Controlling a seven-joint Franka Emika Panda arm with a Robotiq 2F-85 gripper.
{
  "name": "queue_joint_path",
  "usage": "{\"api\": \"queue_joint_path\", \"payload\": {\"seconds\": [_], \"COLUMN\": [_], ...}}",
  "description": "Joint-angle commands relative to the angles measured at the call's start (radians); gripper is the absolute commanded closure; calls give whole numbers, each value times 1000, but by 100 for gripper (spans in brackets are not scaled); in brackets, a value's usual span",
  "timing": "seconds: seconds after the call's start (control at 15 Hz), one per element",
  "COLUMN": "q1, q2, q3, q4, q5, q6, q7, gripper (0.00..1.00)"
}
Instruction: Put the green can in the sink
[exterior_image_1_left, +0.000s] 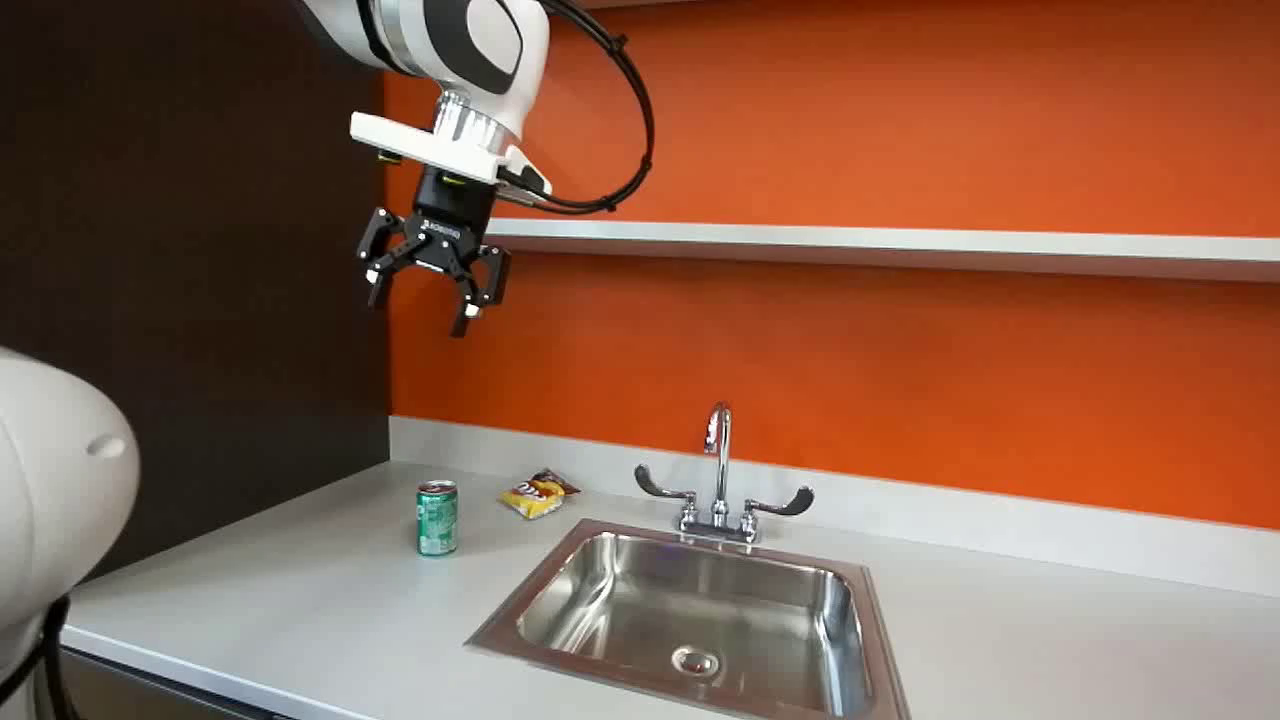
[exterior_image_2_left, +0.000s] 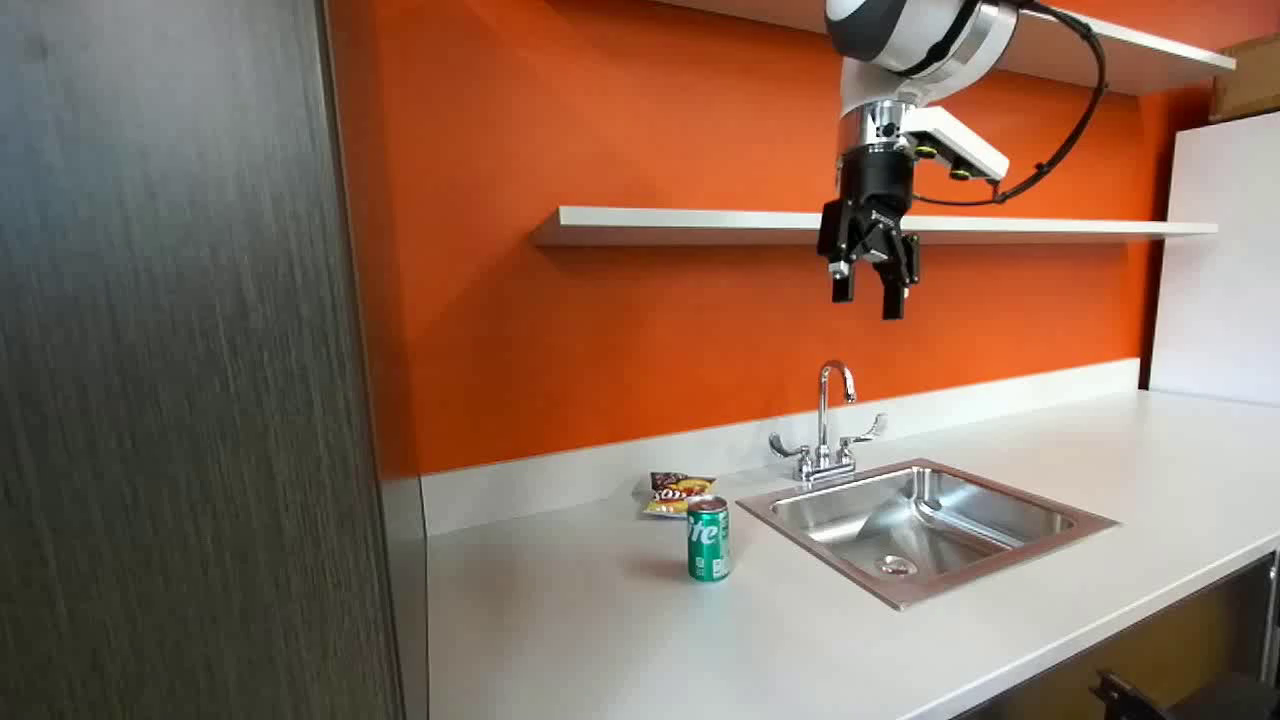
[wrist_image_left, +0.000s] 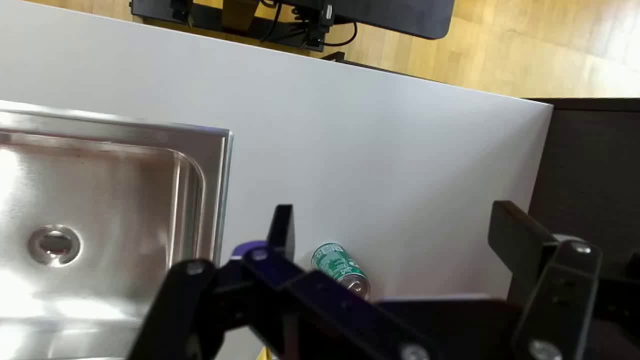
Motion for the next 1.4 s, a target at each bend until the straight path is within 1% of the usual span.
{"api": "queue_joint_path", "payload": {"seconds": [0.0, 0.13, 0.2, 0.33, 0.47, 0.67, 0.87, 1.07, 1.33], "q1": [-26, -26, -26, -25, -23, -22, -18, -13, -2], "q2": [3, 16, 21, 34, 56, 105, 173, 244, 340], "q3": [22, 36, 49, 84, 127, 194, 242, 267, 269], "q4": [2, 8, 7, 3, -1, 4, 22, 38, 46], "q5": [8, 5, 8, 4, -4, -48, -107, -162, -184], "q6": [-3, 26, 52, 115, 179, 251, 278, 304, 402], "q7": [-7, 19, 55, 138, 248, 401, 512, 592, 603], "gripper": [0, 0, 0, 0, 0, 0, 0, 0, 0]}}
